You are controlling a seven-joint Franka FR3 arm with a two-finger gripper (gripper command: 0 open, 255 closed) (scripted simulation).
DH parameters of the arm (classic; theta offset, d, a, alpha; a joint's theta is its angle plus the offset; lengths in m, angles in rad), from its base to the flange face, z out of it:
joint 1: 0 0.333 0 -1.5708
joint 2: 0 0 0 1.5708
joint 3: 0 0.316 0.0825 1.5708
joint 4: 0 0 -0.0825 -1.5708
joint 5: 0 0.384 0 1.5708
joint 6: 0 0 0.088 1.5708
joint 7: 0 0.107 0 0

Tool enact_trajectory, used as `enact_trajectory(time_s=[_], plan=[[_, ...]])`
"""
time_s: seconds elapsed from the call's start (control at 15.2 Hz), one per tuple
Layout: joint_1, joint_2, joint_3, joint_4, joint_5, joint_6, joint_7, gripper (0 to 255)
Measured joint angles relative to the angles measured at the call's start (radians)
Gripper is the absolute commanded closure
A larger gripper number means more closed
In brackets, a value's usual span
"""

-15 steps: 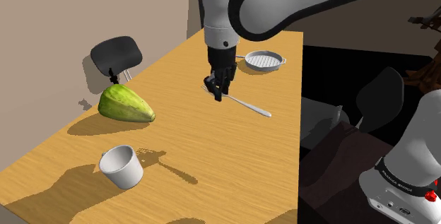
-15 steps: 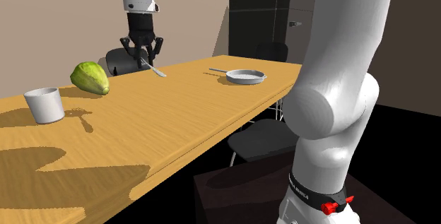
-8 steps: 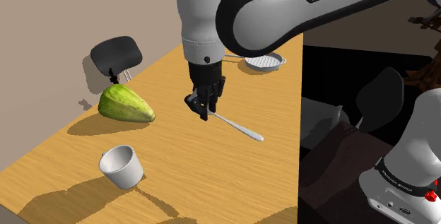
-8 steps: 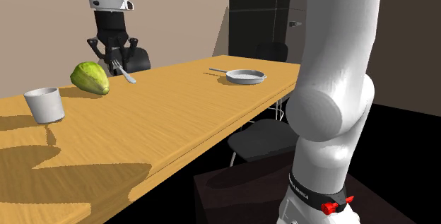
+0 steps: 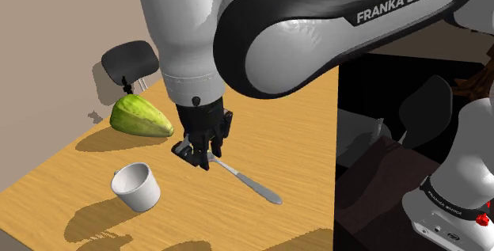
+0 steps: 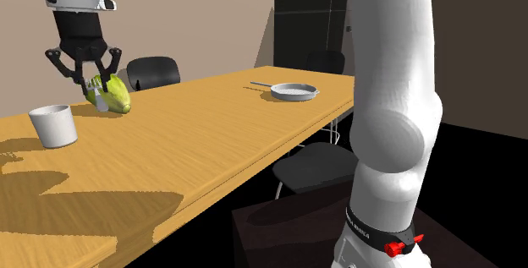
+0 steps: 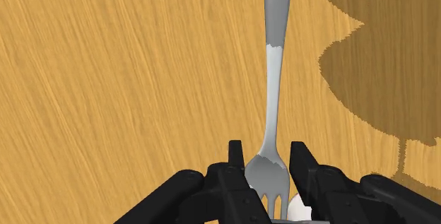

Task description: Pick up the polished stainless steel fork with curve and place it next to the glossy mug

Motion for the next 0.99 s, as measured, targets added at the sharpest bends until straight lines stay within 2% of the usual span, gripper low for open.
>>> enact_trajectory(time_s=[0.13,0.66,0.79,0.86,0.92,0.99], plan=[[0.037,0.049,0.007,0.061,-0.025,-0.018,0.04,255],[0.255,0.299,0.014,0.425,-0.137,-0.156,0.204,255],[0.336,0.409,0.001,0.608,-0.172,-0.227,0.225,255],[0.387,0.475,-0.009,0.734,-0.19,-0.283,0.229,255],[0.419,0.52,-0.016,0.812,-0.2,-0.313,0.231,255],[0.428,0.534,-0.019,0.831,-0.203,-0.318,0.233,255]])
